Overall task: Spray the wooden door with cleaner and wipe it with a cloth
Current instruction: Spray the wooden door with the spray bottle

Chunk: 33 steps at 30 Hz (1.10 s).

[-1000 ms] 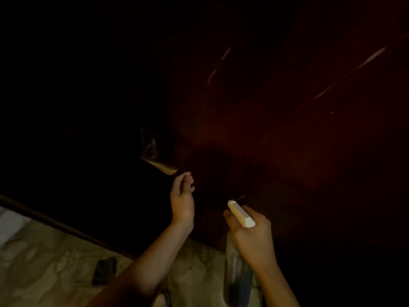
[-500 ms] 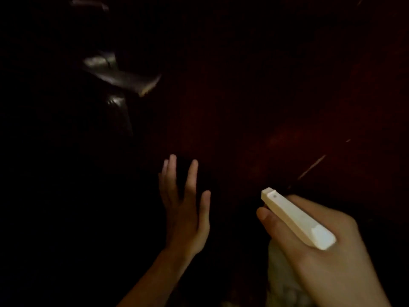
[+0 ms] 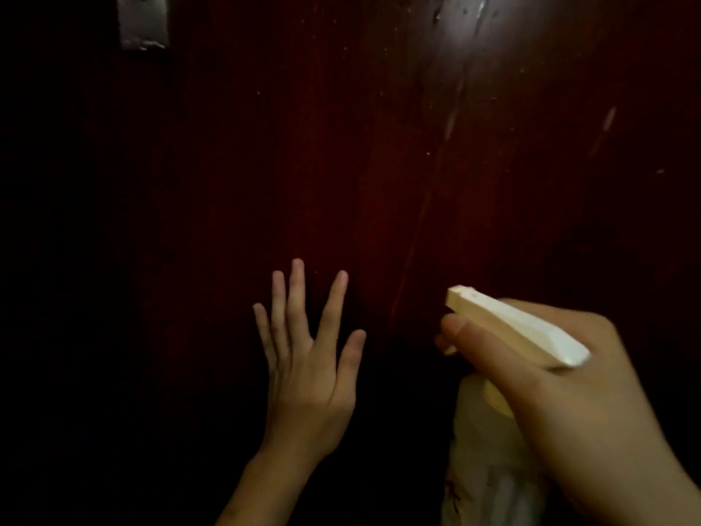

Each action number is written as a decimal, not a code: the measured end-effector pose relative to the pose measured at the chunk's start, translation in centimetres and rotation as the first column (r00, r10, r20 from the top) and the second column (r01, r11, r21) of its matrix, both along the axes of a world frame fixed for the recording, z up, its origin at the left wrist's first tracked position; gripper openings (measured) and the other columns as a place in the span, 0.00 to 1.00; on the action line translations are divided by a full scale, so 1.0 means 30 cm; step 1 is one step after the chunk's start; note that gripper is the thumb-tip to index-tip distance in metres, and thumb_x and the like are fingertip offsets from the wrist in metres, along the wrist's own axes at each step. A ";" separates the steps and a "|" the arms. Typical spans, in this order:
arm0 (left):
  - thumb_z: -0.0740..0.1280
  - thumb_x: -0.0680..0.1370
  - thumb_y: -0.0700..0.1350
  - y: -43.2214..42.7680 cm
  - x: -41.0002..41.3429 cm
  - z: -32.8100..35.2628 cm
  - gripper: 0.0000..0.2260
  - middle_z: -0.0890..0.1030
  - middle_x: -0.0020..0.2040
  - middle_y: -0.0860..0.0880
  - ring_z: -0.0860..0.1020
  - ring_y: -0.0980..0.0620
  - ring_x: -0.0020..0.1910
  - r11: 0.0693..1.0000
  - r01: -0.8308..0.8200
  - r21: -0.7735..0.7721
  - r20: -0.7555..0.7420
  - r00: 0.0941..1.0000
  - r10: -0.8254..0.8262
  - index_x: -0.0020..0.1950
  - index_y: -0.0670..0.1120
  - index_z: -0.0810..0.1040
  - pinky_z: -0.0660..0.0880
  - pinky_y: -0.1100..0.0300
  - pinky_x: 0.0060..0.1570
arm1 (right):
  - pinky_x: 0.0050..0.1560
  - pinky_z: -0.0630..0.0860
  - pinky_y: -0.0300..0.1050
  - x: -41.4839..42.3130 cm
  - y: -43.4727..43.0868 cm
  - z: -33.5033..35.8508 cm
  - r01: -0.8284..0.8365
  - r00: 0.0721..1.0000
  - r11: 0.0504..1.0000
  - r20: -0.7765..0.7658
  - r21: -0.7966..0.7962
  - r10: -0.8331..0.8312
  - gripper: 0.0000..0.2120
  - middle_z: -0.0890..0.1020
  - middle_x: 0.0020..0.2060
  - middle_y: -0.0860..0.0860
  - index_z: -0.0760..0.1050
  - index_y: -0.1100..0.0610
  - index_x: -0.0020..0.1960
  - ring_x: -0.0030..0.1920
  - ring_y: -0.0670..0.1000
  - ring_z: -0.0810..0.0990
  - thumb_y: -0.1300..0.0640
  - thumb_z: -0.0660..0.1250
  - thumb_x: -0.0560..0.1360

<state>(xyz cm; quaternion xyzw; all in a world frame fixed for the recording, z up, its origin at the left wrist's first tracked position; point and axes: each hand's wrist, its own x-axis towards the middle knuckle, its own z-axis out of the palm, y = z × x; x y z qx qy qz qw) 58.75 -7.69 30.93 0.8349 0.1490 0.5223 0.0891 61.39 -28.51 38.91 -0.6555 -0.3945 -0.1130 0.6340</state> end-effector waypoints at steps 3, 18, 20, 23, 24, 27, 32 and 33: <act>0.49 0.83 0.61 0.007 -0.009 -0.060 0.27 0.34 0.84 0.59 0.32 0.54 0.83 1.000 0.016 -0.017 -0.011 1.000 -0.016 0.83 0.66 0.47 0.36 0.40 0.79 | 0.52 0.78 0.71 0.047 0.021 -0.013 0.010 1.000 0.996 -0.001 0.092 -0.010 0.28 0.83 0.39 0.62 0.82 0.45 0.38 0.44 0.65 0.83 0.22 0.74 0.55; 0.43 0.81 0.67 -0.099 -0.009 -0.028 0.32 0.33 0.83 0.56 0.28 0.56 0.81 0.991 -0.019 -0.135 -0.029 0.999 0.015 0.84 0.58 0.50 0.33 0.40 0.79 | 0.33 0.72 0.55 0.092 -0.043 -0.051 0.064 0.987 0.997 0.150 -0.035 -0.058 0.18 0.79 0.32 0.60 0.77 0.62 0.36 0.33 0.60 0.78 0.51 0.72 0.77; 0.45 0.81 0.68 -0.141 -0.004 -0.014 0.32 0.34 0.83 0.56 0.29 0.54 0.81 0.991 -0.001 -0.131 -0.068 0.998 -0.008 0.84 0.58 0.51 0.35 0.35 0.78 | 0.34 0.71 0.52 0.117 -0.114 -0.033 0.068 0.992 0.998 0.106 0.004 -0.068 0.15 0.81 0.36 0.64 0.80 0.65 0.38 0.39 0.63 0.80 0.55 0.72 0.78; 0.48 0.78 0.66 -0.210 0.025 0.000 0.32 0.38 0.84 0.53 0.31 0.49 0.82 0.998 0.005 -0.057 -0.153 0.988 -0.014 0.83 0.61 0.54 0.38 0.29 0.76 | 0.39 0.72 0.46 0.177 -0.213 -0.014 0.109 0.992 0.994 0.069 -0.012 -0.108 0.13 0.83 0.39 0.65 0.82 0.63 0.38 0.44 0.64 0.81 0.56 0.72 0.77; 0.51 0.79 0.66 -0.233 0.040 -0.004 0.31 0.38 0.84 0.52 0.32 0.47 0.82 1.000 0.003 -0.019 -0.180 0.984 -0.006 0.82 0.61 0.53 0.39 0.27 0.76 | 0.39 0.71 0.50 0.197 -0.241 -0.013 0.141 0.987 0.990 0.082 -0.026 -0.139 0.12 0.83 0.39 0.66 0.82 0.63 0.38 0.44 0.65 0.81 0.56 0.72 0.77; 0.58 0.80 0.64 -0.300 0.106 -0.019 0.31 0.40 0.85 0.50 0.34 0.44 0.83 0.996 0.026 0.090 -0.222 0.975 -0.005 0.82 0.64 0.54 0.43 0.23 0.74 | 0.38 0.73 0.59 0.249 -0.317 0.001 0.210 0.968 0.978 0.137 0.005 -0.208 0.14 0.83 0.38 0.65 0.82 0.63 0.39 0.42 0.65 0.81 0.54 0.72 0.77; 0.59 0.79 0.63 -0.404 0.187 -0.013 0.30 0.47 0.85 0.47 0.41 0.38 0.84 0.988 0.004 0.152 -0.224 0.974 0.031 0.81 0.62 0.60 0.46 0.20 0.71 | 0.38 0.73 0.49 0.298 -0.401 0.036 0.265 0.956 0.963 0.117 0.044 -0.268 0.13 0.84 0.36 0.61 0.82 0.60 0.37 0.41 0.63 0.82 0.54 0.72 0.78; 0.60 0.79 0.63 -0.418 0.196 -0.011 0.30 0.49 0.85 0.46 0.42 0.37 0.83 0.990 0.002 0.142 -0.208 0.978 0.028 0.81 0.60 0.62 0.46 0.19 0.71 | 0.38 0.73 0.48 0.301 -0.409 0.034 0.264 0.957 0.964 0.115 0.038 -0.267 0.14 0.84 0.36 0.60 0.83 0.59 0.37 0.40 0.62 0.82 0.54 0.71 0.78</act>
